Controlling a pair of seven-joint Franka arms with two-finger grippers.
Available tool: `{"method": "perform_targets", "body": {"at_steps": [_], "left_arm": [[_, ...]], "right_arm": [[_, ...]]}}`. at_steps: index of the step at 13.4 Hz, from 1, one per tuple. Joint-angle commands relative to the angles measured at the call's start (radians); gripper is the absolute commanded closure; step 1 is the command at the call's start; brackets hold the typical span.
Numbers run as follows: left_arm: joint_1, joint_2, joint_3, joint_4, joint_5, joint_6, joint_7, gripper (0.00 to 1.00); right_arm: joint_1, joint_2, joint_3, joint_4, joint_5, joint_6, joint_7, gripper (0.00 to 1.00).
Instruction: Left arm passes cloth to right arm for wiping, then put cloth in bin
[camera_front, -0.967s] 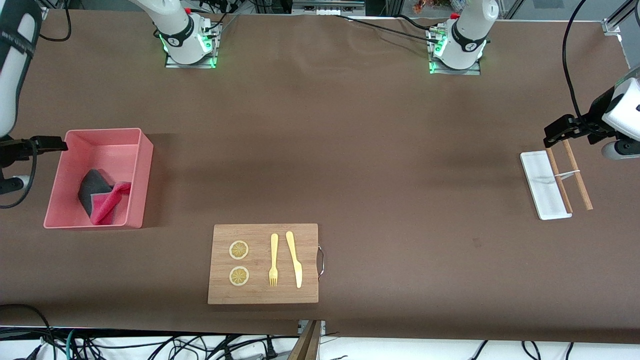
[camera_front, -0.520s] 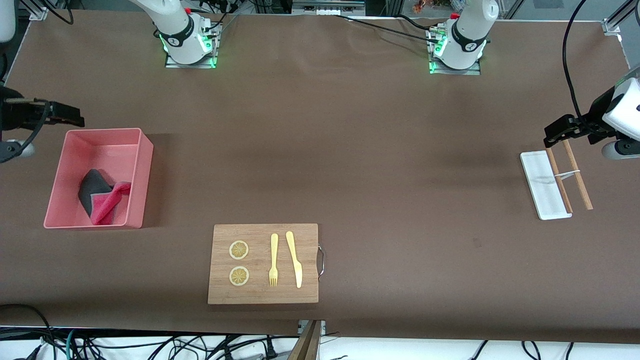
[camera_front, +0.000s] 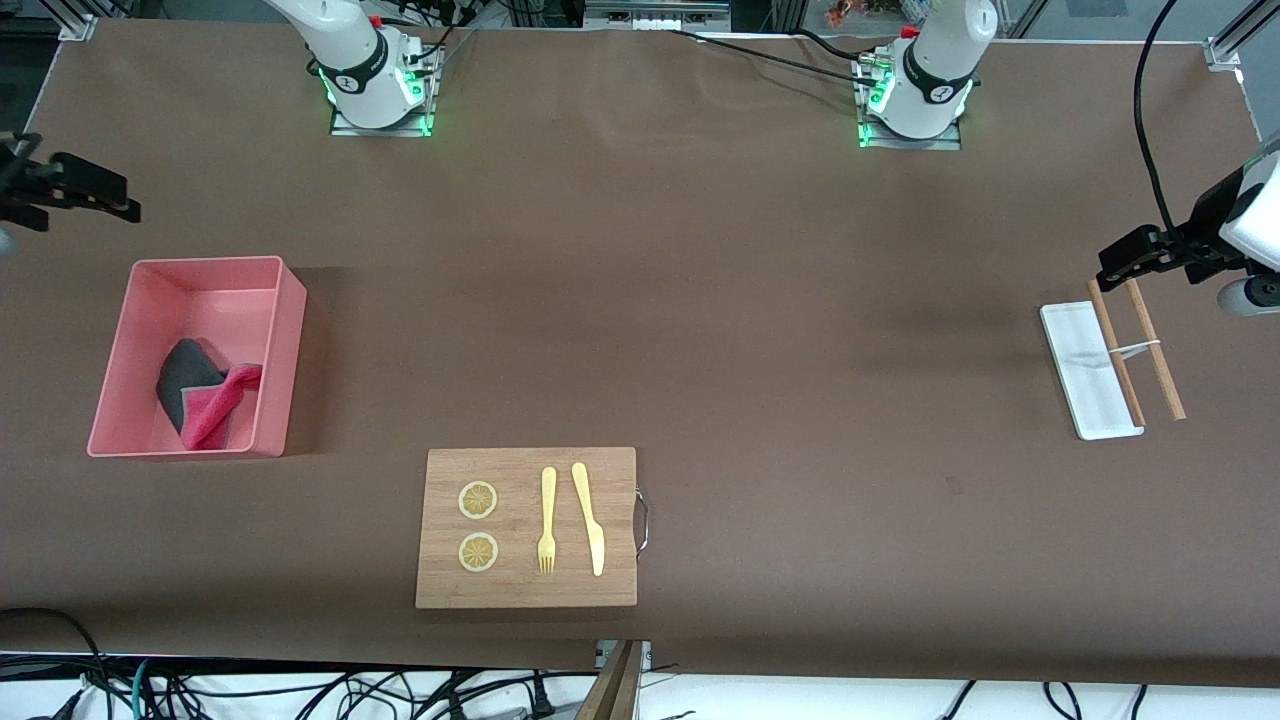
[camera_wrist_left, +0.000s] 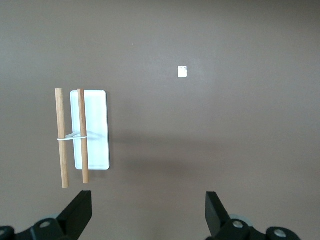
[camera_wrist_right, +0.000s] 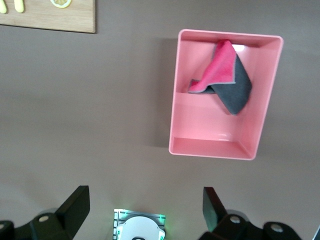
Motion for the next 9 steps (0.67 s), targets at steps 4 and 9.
{"method": "perform_targets", "body": {"at_steps": [4, 9], "left_arm": [[0.009, 0.0, -0.007, 0.023, -0.002, -0.026, 0.009, 0.0], [0.013, 0.003, -0.004, 0.034, -0.051, -0.028, 0.007, 0.0]], "right_arm": [[-0.036, -0.05, 0.095, -0.061, -0.017, 0.025, 0.089, 0.0], [-0.033, -0.016, 0.088, -0.035, -0.017, 0.025, 0.071, 0.0]]}}
